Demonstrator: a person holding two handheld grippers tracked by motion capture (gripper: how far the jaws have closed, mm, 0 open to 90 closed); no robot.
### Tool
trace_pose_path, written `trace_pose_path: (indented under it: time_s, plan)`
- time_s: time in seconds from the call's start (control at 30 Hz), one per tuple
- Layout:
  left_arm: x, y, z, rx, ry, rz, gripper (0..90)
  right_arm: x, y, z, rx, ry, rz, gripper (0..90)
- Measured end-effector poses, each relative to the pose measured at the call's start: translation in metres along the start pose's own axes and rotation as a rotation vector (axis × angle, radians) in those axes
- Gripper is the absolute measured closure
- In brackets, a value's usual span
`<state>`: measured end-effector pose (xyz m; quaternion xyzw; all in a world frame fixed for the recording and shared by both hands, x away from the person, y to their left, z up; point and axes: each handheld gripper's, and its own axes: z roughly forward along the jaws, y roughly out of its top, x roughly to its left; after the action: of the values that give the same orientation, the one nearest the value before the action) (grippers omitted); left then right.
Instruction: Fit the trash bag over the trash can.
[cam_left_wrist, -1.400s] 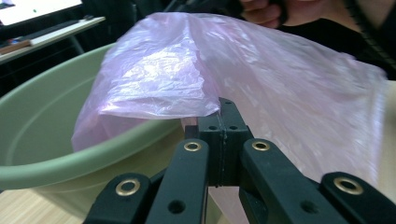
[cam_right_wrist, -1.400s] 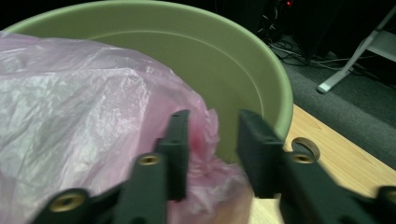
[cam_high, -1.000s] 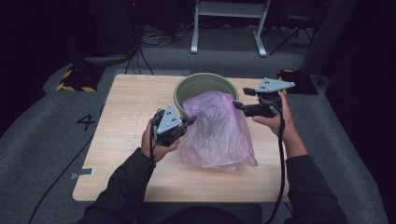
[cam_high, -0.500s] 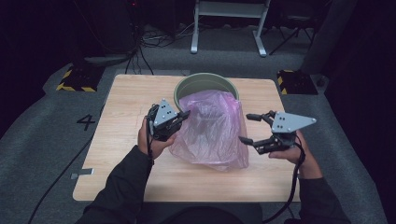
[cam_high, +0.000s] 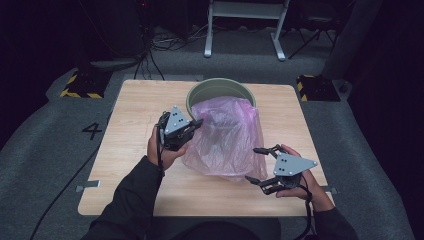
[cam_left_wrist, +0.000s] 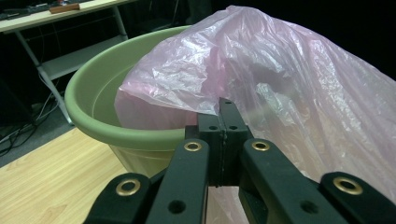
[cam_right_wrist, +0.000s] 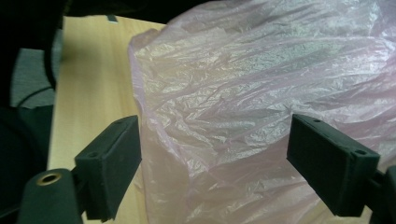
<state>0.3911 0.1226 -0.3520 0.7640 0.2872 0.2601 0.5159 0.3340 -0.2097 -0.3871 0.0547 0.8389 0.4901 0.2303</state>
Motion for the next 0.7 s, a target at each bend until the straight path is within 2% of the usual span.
trace_pose_path:
  time_s: [0.03, 0.07, 0.1, 0.13, 0.17, 0.23, 0.27, 0.3, 0.33, 0.4, 0.47, 0.57, 0.63, 0.7]
  plan:
    - [0.0, 0.0, 0.0, 0.0, -0.003, 0.001, 90.0, 0.002, -0.001, 0.002, 0.0, -0.018, -0.006, 24.9]
    - [0.0, 0.0, 0.0, 0.0, -0.003, 0.001, 90.0, 0.002, -0.001, 0.002, 0.0, -0.018, -0.006, 24.9]
    - [0.001, 0.0, 0.0, 0.0, -0.008, -0.003, 90.0, 0.003, -0.003, 0.006, 0.005, -0.032, -0.03, 38.4]
    - [0.002, 0.0, 0.0, -0.002, -0.011, -0.006, 90.0, 0.003, -0.004, 0.008, 0.009, -0.049, -0.038, 44.7]
    - [0.002, 0.0, 0.0, -0.002, -0.011, -0.007, 90.0, 0.002, -0.005, 0.011, 0.018, -0.061, -0.047, 55.1]
    - [0.003, -0.001, -0.001, -0.001, -0.012, -0.007, 90.0, 0.001, -0.006, 0.013, 0.025, -0.069, -0.074, 66.5]
    - [0.003, -0.001, -0.001, -0.001, -0.012, -0.007, 89.9, 0.001, -0.006, 0.013, 0.025, -0.069, -0.074, 66.5]
    - [0.003, -0.001, -0.001, -0.004, -0.015, -0.006, 89.8, 0.0, -0.005, 0.013, 0.01, -0.085, -0.084, 78.3]
    - [0.004, -0.001, -0.001, -0.003, -0.021, -0.004, 88.1, -0.001, -0.004, 0.012, -0.005, -0.092, -0.087, 82.7]
    - [0.004, -0.001, -0.002, -0.008, -0.016, -0.007, 79.5, -0.004, -0.001, 0.007, -0.05, -0.101, -0.075, 87.4]
    - [0.005, -0.002, -0.004, -0.017, -0.022, -0.002, 79.3, -0.008, 0.003, 0.002, -0.071, -0.118, -0.054, 90.0]
    - [0.007, -0.002, -0.007, -0.016, -0.009, 0.002, 77.4, -0.015, 0.009, -0.002, -0.088, -0.143, -0.038, 90.0]
    - [0.008, -0.002, -0.008, -0.018, -0.011, -0.001, 68.5, -0.019, 0.013, -0.004, -0.1, -0.161, -0.028, 90.0]
    - [0.01, -0.002, -0.011, -0.011, -0.031, -0.02, 50.8, -0.024, 0.018, -0.005, -0.111, -0.175, -0.012, 90.0]
